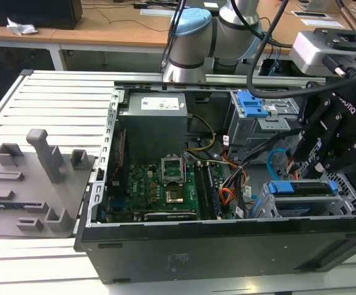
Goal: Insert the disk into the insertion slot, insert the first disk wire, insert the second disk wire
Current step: 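Insert the disk into the insertion slot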
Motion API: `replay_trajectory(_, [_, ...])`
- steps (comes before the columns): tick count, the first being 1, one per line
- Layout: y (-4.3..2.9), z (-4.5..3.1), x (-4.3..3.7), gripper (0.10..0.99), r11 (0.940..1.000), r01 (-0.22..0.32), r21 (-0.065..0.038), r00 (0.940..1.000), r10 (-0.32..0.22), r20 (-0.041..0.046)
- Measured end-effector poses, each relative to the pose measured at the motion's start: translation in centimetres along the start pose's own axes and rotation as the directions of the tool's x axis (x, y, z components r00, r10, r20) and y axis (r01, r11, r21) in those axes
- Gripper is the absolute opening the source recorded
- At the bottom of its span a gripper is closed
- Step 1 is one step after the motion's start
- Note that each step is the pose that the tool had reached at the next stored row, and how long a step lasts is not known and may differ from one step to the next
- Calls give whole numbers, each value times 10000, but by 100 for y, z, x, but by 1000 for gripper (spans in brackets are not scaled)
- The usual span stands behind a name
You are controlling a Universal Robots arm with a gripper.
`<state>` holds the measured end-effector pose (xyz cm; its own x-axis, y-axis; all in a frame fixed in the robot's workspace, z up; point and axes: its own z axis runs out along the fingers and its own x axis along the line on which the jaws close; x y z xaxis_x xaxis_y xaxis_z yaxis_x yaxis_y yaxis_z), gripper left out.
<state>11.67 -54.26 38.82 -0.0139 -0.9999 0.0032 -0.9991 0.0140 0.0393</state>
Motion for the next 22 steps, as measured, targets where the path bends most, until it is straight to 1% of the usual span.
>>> replay_trajectory(5, [0,1,0,439,10000,0,-1,10000,0,1])
replay_trajectory(6, [0,1,0,357,10000,0,-1,10000,0,1])
replay_trajectory(7, [0,1,0,357,10000,-1,-1,10000,1,1])
replay_trajectory(8, [0,2,0,294,10000,-1,-1,10000,1,1])
replay_trajectory(9, [0,2,0,294,10000,0,-1,10000,0,1])
replay_trajectory(10, [0,2,0,114,10000,-1,-1,10000,1,2])
replay_trajectory(22, [0,10,-1,106,10000,-2,-1,10000,2,4])
